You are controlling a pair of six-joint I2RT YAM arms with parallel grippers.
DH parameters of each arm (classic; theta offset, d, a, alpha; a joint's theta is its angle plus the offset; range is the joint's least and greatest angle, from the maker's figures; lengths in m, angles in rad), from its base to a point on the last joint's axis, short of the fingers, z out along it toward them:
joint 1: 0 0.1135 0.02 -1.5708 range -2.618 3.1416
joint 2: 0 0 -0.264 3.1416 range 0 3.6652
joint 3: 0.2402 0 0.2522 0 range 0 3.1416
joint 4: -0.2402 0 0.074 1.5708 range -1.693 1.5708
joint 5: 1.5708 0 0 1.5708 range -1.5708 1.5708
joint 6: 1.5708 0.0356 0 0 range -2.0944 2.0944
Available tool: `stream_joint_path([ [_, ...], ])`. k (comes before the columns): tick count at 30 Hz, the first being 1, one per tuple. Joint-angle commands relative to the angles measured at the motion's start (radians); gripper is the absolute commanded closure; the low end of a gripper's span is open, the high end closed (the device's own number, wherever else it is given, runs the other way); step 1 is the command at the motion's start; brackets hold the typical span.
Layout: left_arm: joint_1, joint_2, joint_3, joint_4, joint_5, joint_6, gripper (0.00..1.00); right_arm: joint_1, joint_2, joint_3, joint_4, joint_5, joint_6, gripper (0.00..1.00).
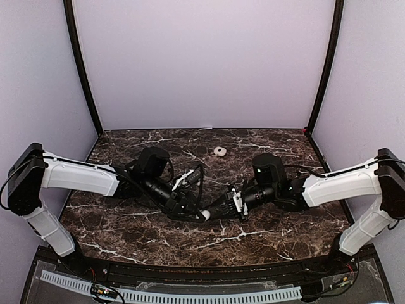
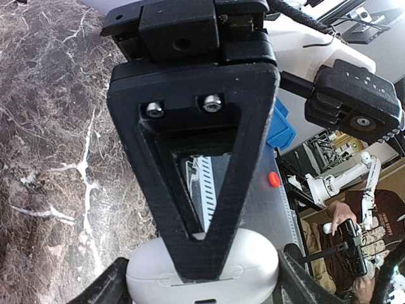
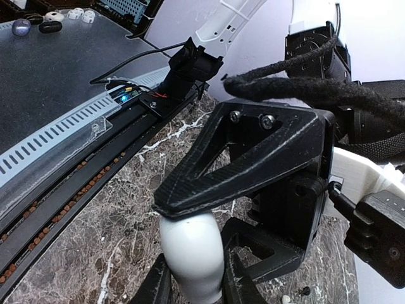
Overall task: Insert the wireless bluetooth earbuds into the charging case
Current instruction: Pass from the left arm to the right, then pass from the right arm to the left
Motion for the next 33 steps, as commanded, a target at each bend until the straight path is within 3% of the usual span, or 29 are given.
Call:
stream_joint_path([
  [1, -0.006, -0.029, 0.014, 0.011, -0.049, 0.018, 0.29, 0.012, -0.001, 0.022, -0.018, -0.035, 0.042, 0.8],
  [5, -0.006, -0.076, -0.012, 0.017, -0.143, 0.012, 0.02, 0.011, -0.01, 0.003, 0.011, -0.031, 0.092, 0.8],
  [6, -0.006, -0.09, -0.021, 0.02, -0.168, 0.011, 0.01, 0.012, -0.011, 0.001, 0.011, -0.026, 0.104, 0.8],
  [19, -0.003, -0.351, -0.237, 0.186, -0.514, 0.001, 0.01, 0.011, -0.085, -0.155, 0.136, 0.172, 0.358, 0.84],
  [25, -0.003, -0.436, -0.341, 0.296, -0.523, 0.032, 0.04, 0.011, -0.119, -0.182, 0.163, 0.231, 0.548, 0.84],
  [33, -0.003, -0.533, -0.534, 0.564, -0.493, 0.076, 0.07, 0.011, -0.187, -0.207, 0.179, 0.34, 0.852, 0.85],
])
